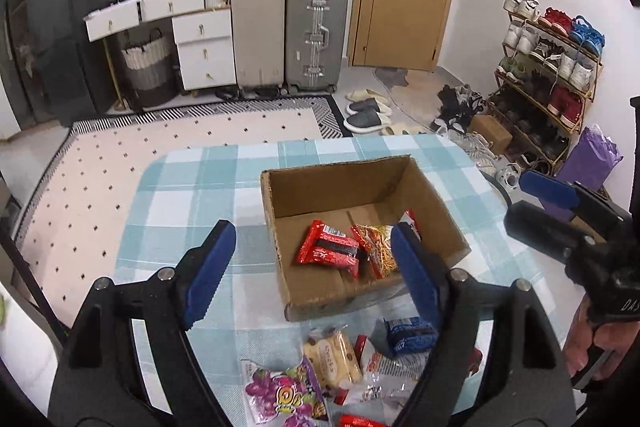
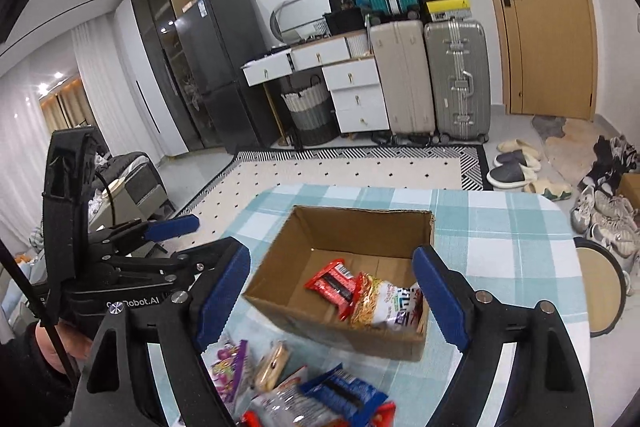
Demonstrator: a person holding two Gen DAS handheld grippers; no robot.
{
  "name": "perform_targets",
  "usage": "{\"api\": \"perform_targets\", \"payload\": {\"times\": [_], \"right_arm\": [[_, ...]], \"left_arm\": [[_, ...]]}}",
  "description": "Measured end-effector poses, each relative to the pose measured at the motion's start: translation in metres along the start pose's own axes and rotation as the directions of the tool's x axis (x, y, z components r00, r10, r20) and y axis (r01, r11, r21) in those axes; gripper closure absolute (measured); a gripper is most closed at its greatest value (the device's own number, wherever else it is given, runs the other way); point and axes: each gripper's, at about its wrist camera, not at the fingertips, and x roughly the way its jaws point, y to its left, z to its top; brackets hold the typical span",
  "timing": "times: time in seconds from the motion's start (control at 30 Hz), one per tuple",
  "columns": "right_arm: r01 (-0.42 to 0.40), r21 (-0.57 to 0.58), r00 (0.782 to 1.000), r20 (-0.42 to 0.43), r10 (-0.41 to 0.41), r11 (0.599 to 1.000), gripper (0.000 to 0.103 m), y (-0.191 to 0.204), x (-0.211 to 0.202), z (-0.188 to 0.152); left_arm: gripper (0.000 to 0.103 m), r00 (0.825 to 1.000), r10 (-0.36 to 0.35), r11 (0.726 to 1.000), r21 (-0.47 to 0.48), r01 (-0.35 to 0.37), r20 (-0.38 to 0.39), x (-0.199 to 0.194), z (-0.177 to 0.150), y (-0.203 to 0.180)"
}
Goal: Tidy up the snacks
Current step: 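Withdraw both open grippers from the box back toward the snack pile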
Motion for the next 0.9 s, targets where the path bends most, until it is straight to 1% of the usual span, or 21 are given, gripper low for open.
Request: {"api": "perform_targets", "payload": {"times": [0.17,0.27,0.37,0.5,0.53,0.6,0.63,0.73,0.83,0.9], "right_arm": [[-0.012,-0.021,0.998,0.063,0.013,1.000,0.017,0.021,-0.041,-0.018],[-0.013,-0.011,0.994,0.106,0.014,1.000,0.012,0.030,-0.065,-0.032],[-0.007,-0.014,0.991,0.136,0.009,1.000,0.011,0.038,-0.085,-0.048],[-0.003,-0.016,0.989,0.146,0.005,1.000,0.007,0.047,-0.104,-0.068],[0.003,-0.020,0.989,0.148,0.000,1.000,0.007,0.049,-0.108,-0.073],[0.013,-0.027,0.988,0.152,-0.009,1.000,0.005,0.052,-0.115,-0.089],[0.015,-0.025,0.988,0.155,-0.011,1.000,0.003,0.053,-0.117,-0.096],[0.010,-0.001,0.988,0.154,-0.009,1.000,0.001,0.053,-0.120,-0.119],[-0.018,0.034,0.993,0.119,0.014,0.999,0.001,0.051,-0.116,-0.142],[-0.019,0.051,0.995,0.096,0.014,0.999,0.001,0.051,-0.111,-0.156]], "left_arm": [[0.022,0.995,0.039,0.999,0.027,-0.042,0.091,-0.060,-0.017,-0.013],[0.019,0.989,0.039,0.999,0.026,-0.043,0.139,-0.090,-0.032,-0.021],[0.018,0.986,0.043,0.998,0.032,-0.049,0.159,-0.111,-0.044,-0.029],[0.017,0.984,0.037,0.998,0.040,-0.045,0.174,-0.131,-0.062,-0.035],[0.015,0.983,0.042,0.998,0.042,-0.050,0.176,-0.136,-0.067,-0.036],[0.007,0.980,0.056,0.998,0.027,-0.062,0.188,-0.144,-0.078,-0.035],[0.000,0.978,0.065,0.998,0.006,-0.067,0.197,-0.149,-0.085,-0.033],[0.000,0.977,0.051,0.999,-0.029,-0.046,0.208,-0.156,-0.105,-0.024],[0.000,0.978,0.077,0.997,-0.017,-0.075,0.195,-0.154,-0.121,-0.017],[0.000,0.979,0.078,0.997,-0.023,-0.075,0.186,-0.154,-0.137,-0.015]]}}
